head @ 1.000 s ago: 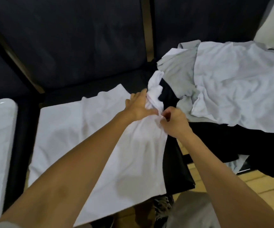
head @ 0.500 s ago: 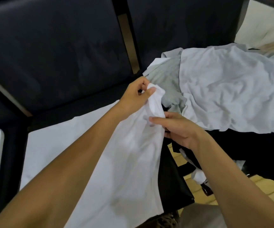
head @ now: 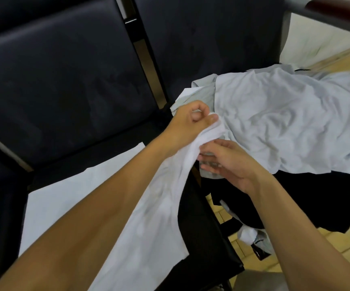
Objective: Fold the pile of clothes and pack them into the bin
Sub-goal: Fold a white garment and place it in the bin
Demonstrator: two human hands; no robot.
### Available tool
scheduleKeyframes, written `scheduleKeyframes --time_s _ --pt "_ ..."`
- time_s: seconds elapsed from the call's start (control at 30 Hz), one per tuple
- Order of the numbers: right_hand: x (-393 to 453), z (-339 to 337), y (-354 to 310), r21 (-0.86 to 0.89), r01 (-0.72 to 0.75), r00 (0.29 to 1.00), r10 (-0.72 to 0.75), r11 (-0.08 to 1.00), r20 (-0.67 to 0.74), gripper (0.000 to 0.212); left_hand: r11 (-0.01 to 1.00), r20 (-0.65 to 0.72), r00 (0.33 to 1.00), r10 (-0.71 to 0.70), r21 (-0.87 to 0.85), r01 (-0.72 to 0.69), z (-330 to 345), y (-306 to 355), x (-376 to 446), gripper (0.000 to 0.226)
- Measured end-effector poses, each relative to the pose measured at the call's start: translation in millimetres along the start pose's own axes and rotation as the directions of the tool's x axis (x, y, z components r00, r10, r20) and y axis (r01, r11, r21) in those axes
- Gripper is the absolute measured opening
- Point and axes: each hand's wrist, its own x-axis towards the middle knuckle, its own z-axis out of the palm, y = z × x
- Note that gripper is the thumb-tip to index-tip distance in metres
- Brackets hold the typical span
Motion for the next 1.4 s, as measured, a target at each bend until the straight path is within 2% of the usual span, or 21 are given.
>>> scheduleKeyframes --time_s 0.1,0.2,0.27,0.33,0.4,0.47,0.53,0.6,0.67,0.73,0.8,0.87,0.9,0.93,1.0,1.03,1.13,1.23,1.3,1.37,1.4 --pt "-2 -10 -6 0.244 -0.055 0.999 0.052 0.968 0.017 0.015 0.996 -0.036 0.997 -0.065 -0.063 0.062 9 -6 8 0.018" --pt "-6 -17 -10 0.367 -0.09 0.996 0.075 0.926 0.056 0.013 0.991 -0.019 0.996 -0.091 -0.095 0.089 12 -4 16 0.016" --pt "-6 -19 -7 0.274 -0.052 0.999 0.05 0.96 0.014 0.019 0.987 0.061 0.995 -0.084 -0.132 0.091 14 -1 18 0.012" --pt "-3 -21 -1 0.046 0.029 0.992 -0.023 0.999 -0.124 0.021 0.992 0.157 0.986 -0.062 -0.098 0.078 15 1 19 0.012" --pt "1 -24 4 -0.13 0.078 0.952 -0.113 0.988 -0.284 0.022 0.995 0.225 0.973 -0.058 -0.064 0.075 13 0 19 0.015" --pt "4 -28 7 -0.202 0.112 0.917 -0.179 0.973 -0.357 0.019 0.993 0.278 0.958 -0.073 -0.074 0.097 12 -2 18 0.017" --pt "4 -29 6 -0.22 0.128 0.927 -0.195 0.967 -0.32 0.013 0.987 0.317 0.944 -0.091 -0.095 0.127 12 -5 16 0.017" --pt "3 -28 6 -0.165 0.125 0.956 -0.163 0.978 -0.242 0.016 0.974 0.348 0.932 -0.102 -0.156 0.164 12 -9 14 0.02" --pt "1 -30 5 -0.148 0.116 0.962 -0.148 0.982 -0.229 0.023 0.957 0.362 0.926 -0.107 -0.216 0.195 10 -14 12 0.025" --pt "3 -36 5 -0.235 0.111 0.942 -0.178 0.966 -0.286 0.038 0.962 0.255 0.957 -0.142 -0.19 0.194 5 -20 12 0.021" --pt "3 -40 5 -0.378 0.089 0.899 -0.238 0.921 -0.369 0.045 0.981 -0.036 0.981 -0.191 0.04 0.192 -4 -34 12 0.018" --pt "1 -46 4 -0.55 0.058 0.853 -0.328 0.833 -0.406 0.035 0.862 -0.301 0.933 -0.195 0.401 0.31 -19 -59 10 0.02" --pt "-1 -49 4 -0.628 0.026 0.835 -0.363 0.778 -0.414 0.023 0.763 -0.351 0.898 -0.265 0.493 0.418 -25 -68 6 0.03" --pt "-4 -50 3 -0.687 -0.01 0.824 -0.383 0.726 -0.417 0.011 0.671 -0.35 0.844 -0.406 0.512 0.535 -30 -77 2 0.046" --pt "-9 -51 1 -0.757 -0.073 0.819 -0.394 0.649 -0.417 0.024 0.595 -0.264 0.722 -0.64 0.425 0.682 -33 -82 -7 0.065" --pt "-11 -52 0 -0.771 -0.094 0.816 -0.395 0.63 -0.423 0.031 0.623 -0.227 0.714 -0.662 0.364 0.693 -32 -81 -10 0.059" --pt "-12 -54 -1 -0.787 -0.104 0.788 -0.432 0.609 -0.439 0.034 0.731 -0.192 0.795 -0.575 0.316 0.605 -28 -75 -7 0.025" --pt "-15 -59 -3 -0.802 -0.137 0.776 -0.44 0.581 -0.451 0.033 0.788 -0.286 0.826 -0.486 0.264 0.556 -24 -65 1 0.005" --pt "-16 -65 -2 -0.817 -0.172 0.791 -0.417 0.551 -0.448 0.039 0.843 -0.363 0.792 -0.491 0.03 0.537 -23 -53 8 0.004" --pt "-15 -72 0 -0.817 -0.199 0.83 -0.35 0.541 -0.434 0.043 0.833 -0.339 0.762 -0.551 -0.269 0.483 -25 -36 16 0.016" --pt "-15 -75 0 -0.808 -0.201 0.853 -0.307 0.553 -0.422 0.044 0.812 -0.297 0.771 -0.564 -0.371 0.451 -26 -26 20 0.021"
